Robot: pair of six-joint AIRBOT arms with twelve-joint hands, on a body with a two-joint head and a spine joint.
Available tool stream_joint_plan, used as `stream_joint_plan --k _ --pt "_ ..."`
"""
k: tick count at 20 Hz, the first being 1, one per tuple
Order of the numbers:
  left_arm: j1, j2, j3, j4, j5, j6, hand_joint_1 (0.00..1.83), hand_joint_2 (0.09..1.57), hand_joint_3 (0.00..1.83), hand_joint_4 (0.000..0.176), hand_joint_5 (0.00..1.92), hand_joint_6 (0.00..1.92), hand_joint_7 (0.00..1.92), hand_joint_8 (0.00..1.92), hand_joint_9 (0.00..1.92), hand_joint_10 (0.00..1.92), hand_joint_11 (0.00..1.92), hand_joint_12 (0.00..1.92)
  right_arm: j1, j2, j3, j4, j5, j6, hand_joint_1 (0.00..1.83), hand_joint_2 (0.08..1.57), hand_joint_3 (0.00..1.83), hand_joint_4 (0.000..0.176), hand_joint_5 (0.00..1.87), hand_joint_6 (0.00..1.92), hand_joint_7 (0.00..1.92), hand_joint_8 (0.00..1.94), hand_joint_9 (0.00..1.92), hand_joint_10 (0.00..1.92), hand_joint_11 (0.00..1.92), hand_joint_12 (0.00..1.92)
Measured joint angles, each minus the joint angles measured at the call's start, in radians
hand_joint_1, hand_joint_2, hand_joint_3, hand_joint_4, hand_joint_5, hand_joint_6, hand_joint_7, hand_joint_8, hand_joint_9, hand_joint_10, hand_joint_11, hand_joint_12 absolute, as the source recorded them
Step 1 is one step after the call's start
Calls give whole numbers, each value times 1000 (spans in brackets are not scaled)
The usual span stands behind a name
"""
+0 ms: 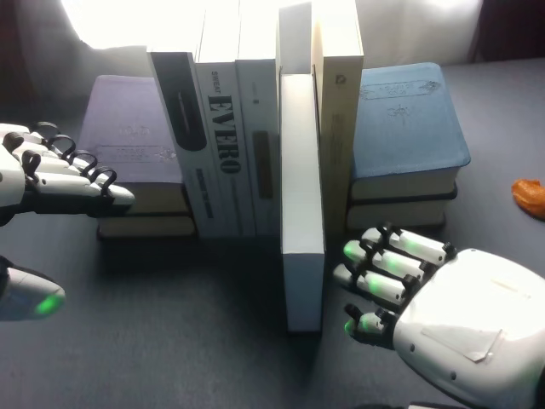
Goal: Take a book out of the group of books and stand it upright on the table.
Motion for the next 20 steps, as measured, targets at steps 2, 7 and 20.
stream_joint_plan --k 2,7,20 --pt "1 0 0 0 -1 0 195 1351 0 19 104 11 197 13 171 20 0 579 4 28 -17 -4 1 -1 0 1195 1 0 536 4 321 11 256 33 0 762" --pt "2 1 -2 2 0 0 97 1341 0 20 260 18 392 12 395 40 0 1139 65 140 -31 -6 -33 1 11 1205 1 0 472 6 517 18 528 62 16 1229" --pt "2 2 -26 3 -2 -19 25 1392 1 0 985 1892 1120 1908 1153 1921 1031 1921 288 364 -30 -125 -266 203 0 1222 0 0 997 1813 1178 1670 1071 1901 743 1921"
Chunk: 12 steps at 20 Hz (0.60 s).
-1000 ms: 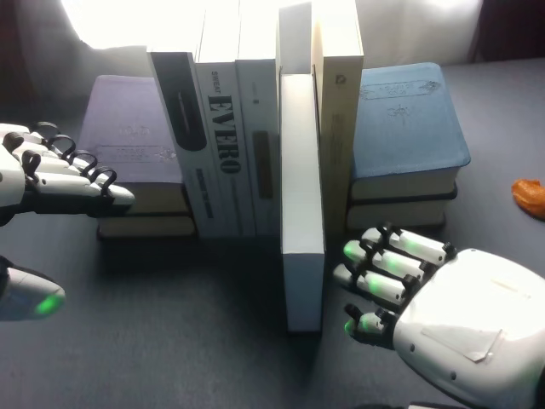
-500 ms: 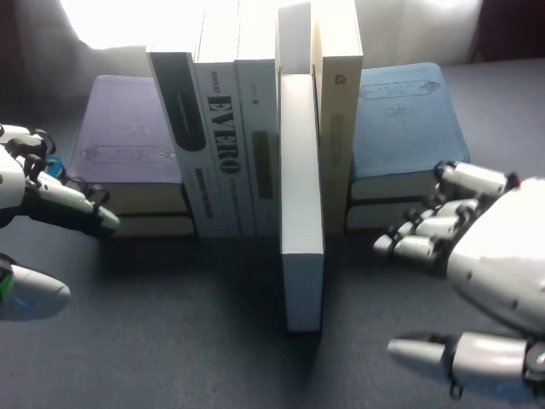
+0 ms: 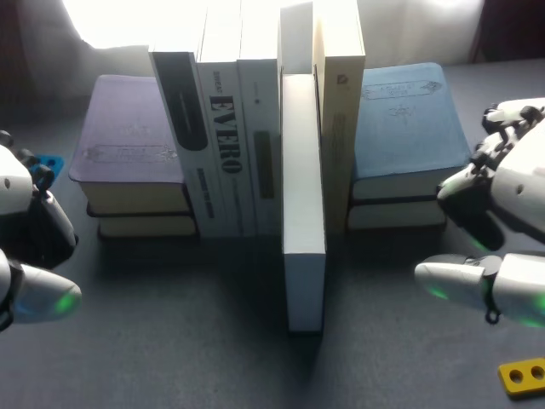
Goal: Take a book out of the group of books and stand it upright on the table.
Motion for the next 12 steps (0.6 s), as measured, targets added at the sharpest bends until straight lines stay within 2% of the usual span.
stream_joint_plan --k 1,2,3,6,9,10,11,12 --pt "0 0 -1 0 3 -2 78 1389 0 0 1090 1920 1238 1920 1303 1921 1258 1921 0 2 0 -39 11 47 0 1228 2 0 1030 1911 1223 1816 1161 1920 930 1921" --pt "0 0 0 0 4 -3 78 1389 0 0 1090 1920 1238 1920 1303 1921 1258 1921 0 2 0 -53 13 65 0 1228 2 0 1030 1911 1223 1816 1161 1920 930 1921" --pt "0 0 11 -1 2 -3 57 1396 2 0 1151 1921 1313 1921 1369 1921 1350 1921 0 2 2 -101 9 111 10 1241 4 0 1029 1921 1225 1876 1198 1921 1002 1921" --pt "-2 5 16 2 4 -2 5 1430 0 0 1186 1921 1351 1921 1400 1921 1393 1921 0 -1 13 -164 14 185 35 1247 4 0 1011 1921 1211 1854 1201 1921 1021 1921" --pt "-3 5 16 2 3 -2 19 1425 0 0 1185 1921 1333 1921 1375 1921 1367 1921 0 -11 34 -173 21 198 22 1250 3 0 1006 1921 1211 1855 1191 1921 1012 1921" --pt "-3 5 17 2 3 -2 18 1423 0 157 1194 1921 1337 1921 1375 1921 1365 1921 0 -16 42 -172 22 198 35 1251 3 0 995 1916 1190 1835 1168 1921 964 1921" --pt "-3 5 19 2 3 -2 17 1422 0 172 1189 1921 1326 1921 1367 1921 1360 1921 0 -19 43 -172 23 198 6 1260 5 0 981 1920 1185 1812 1154 1921 959 1921" --pt "-3 4 33 2 3 -2 18 1423 0 175 1188 1921 1324 1921 1366 1921 1359 1921 0 -26 43 -174 22 198 0 1264 5 0 976 1921 1196 1802 1161 1921 971 1921"
